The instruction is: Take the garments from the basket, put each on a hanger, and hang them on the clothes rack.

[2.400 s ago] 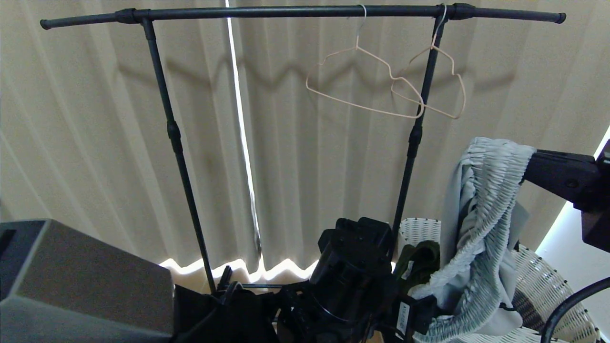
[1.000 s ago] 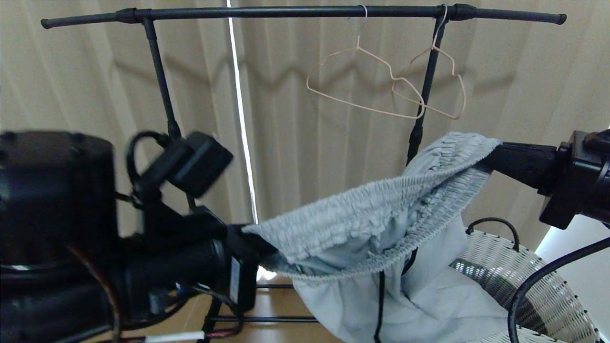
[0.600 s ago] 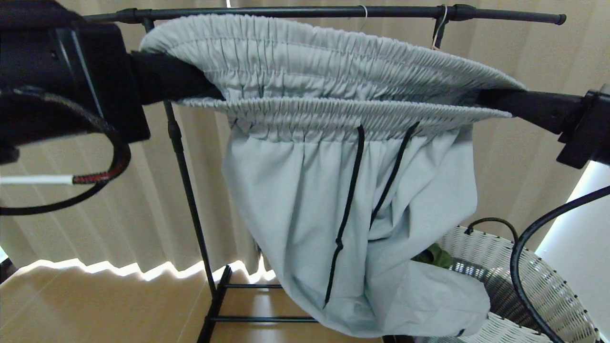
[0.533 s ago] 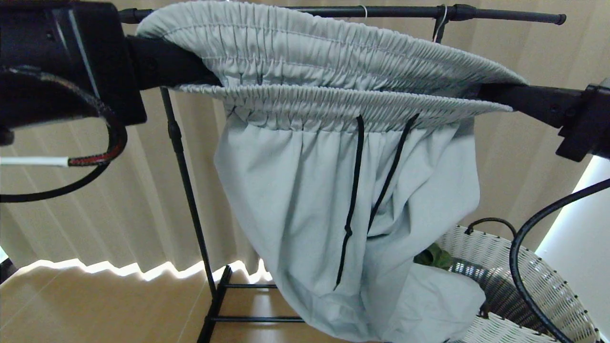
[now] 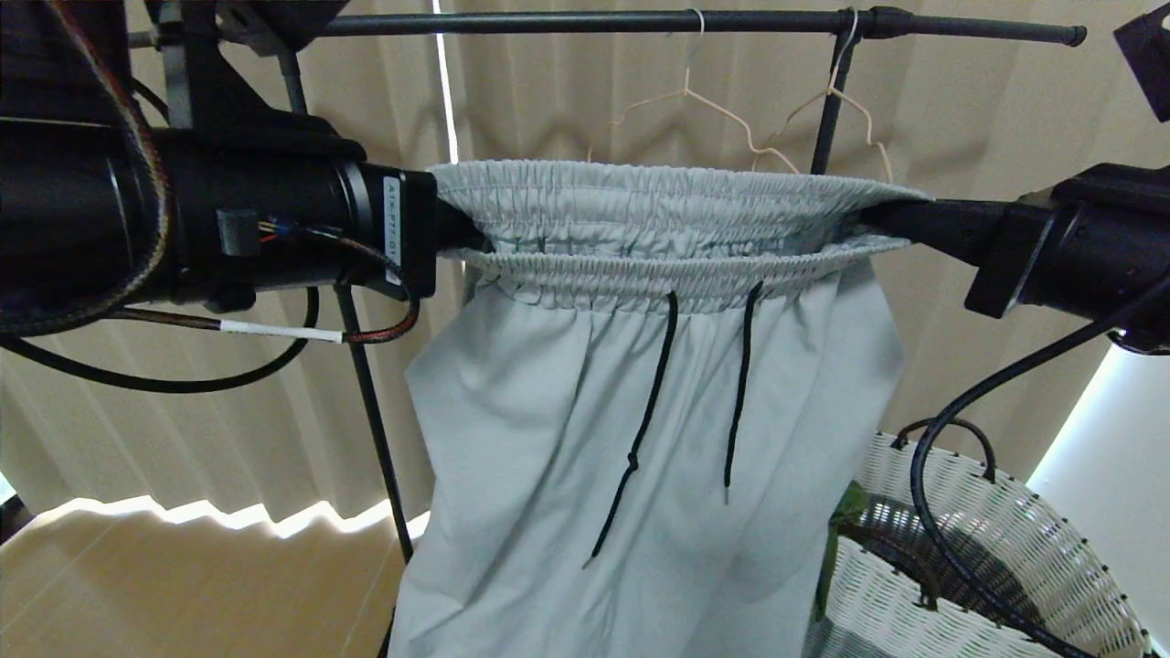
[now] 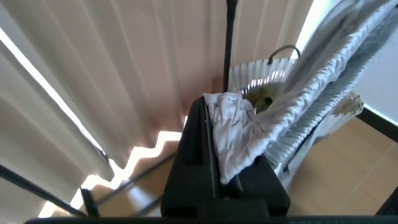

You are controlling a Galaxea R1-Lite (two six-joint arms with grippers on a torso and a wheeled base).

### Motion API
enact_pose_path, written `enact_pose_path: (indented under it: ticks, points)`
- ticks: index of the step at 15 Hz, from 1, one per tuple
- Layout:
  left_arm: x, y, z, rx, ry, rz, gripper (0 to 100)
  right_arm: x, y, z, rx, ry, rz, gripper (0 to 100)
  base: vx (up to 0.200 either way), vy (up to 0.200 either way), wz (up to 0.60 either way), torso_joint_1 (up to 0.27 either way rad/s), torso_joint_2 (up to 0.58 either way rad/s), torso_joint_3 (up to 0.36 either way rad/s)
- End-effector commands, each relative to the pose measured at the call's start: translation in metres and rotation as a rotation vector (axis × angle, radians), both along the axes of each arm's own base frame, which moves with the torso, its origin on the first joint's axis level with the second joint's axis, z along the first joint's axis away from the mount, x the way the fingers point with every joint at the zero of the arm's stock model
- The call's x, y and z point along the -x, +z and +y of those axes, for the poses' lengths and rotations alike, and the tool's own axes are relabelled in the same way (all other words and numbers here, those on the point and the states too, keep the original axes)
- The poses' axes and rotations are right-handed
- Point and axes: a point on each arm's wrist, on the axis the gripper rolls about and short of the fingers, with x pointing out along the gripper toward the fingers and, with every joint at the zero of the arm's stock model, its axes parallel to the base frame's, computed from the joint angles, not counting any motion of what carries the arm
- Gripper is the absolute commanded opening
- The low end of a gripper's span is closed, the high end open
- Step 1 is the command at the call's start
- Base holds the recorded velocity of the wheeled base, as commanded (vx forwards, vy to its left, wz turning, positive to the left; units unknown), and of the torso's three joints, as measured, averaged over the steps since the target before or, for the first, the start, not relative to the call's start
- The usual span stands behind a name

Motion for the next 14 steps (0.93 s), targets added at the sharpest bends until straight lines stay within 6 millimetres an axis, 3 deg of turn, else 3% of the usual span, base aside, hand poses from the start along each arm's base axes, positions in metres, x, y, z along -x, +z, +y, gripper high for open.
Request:
enact_pose_path:
  ticks: [1,7,10,14]
  points:
    - [-0.005,-0.011,-0.004,-0.018,0.001,0.035,0,-0.005,-0.005,0.003,0.007,0.001,0.02,0,0.0,0.0,0.0,0.0,0.0,0.0]
    - [-0.014,-0.008,-0.01,-0.001,-0.001,-0.002,0,0.002,0.001,-0.011,0.005,-0.043,-0.004,0,0.0,0.0,0.0,0.0,0.0,0.0]
    - [-0.048,-0.022,-0.015,-0.049,0.054,0.023,0,0.033,0.003,-0.024,0.003,-0.034,-0.003,0,0.0,0.0,0.0,0.0,0.0,0.0]
    - [-0.067,-0.022,-0.026,-0.027,0.059,0.005,0,0.07,-0.011,-0.032,0.005,0.153,0.03,0,0.0,0.0,0.0,0.0,0.0,0.0]
